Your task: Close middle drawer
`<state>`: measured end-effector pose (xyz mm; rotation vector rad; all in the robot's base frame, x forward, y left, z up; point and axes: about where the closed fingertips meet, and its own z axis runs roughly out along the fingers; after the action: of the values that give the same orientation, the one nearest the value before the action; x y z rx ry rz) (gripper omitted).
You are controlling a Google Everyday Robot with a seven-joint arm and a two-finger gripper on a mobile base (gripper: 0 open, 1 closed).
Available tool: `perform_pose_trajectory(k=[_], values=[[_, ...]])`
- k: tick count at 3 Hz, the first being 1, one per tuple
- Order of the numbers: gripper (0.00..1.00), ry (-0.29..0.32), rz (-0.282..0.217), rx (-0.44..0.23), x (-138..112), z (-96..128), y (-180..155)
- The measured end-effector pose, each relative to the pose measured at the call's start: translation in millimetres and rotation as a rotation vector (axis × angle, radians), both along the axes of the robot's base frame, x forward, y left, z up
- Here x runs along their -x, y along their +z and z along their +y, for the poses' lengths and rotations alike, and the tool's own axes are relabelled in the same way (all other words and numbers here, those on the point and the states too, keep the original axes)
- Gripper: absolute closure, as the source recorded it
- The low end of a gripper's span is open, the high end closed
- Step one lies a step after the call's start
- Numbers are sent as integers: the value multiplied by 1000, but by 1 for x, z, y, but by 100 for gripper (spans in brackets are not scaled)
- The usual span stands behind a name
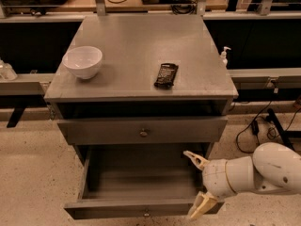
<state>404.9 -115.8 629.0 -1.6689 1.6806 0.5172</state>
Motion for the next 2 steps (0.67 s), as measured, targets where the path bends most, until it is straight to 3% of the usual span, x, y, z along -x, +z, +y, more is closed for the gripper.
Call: perform_pose_trajectory(k=[1,2], values=[[0,2,38,1,1,2,-9],[14,23,37,5,14,4,-44]])
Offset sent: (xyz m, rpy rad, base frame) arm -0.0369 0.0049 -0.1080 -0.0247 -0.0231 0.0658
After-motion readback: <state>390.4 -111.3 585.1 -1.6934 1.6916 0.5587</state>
